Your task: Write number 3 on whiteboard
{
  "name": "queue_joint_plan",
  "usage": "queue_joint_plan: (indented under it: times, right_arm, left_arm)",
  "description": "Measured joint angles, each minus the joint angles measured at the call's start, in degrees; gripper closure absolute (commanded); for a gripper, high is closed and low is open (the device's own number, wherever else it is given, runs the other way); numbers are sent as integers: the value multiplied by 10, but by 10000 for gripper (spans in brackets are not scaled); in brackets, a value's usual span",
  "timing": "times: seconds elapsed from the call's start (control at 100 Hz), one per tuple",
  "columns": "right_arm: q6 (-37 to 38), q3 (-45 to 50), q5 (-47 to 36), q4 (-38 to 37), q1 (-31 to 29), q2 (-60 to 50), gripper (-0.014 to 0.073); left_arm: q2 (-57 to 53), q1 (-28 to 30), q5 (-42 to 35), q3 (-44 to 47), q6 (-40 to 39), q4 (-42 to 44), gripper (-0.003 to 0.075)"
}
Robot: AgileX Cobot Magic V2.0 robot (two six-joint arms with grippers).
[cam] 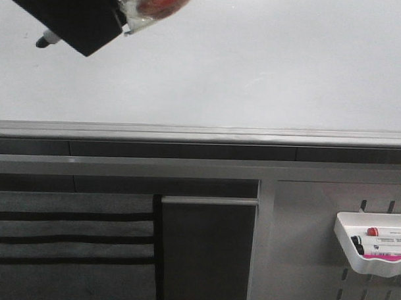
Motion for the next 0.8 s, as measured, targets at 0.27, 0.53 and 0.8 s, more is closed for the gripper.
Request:
queue_joint_plan:
  times: [0.27,0.53,0.8]
  right_arm:
    - [-1,0,0,2,1,1,267]
    - [-1,0,7,3,1,20,267]
    - [-1,0,7,9,1,20,330]
  left_arm:
    - [0,0,-1,0,13,0,741]
    - [0,0,-5,0,13,0,741]
    - [0,0,-6,0,15,0,741]
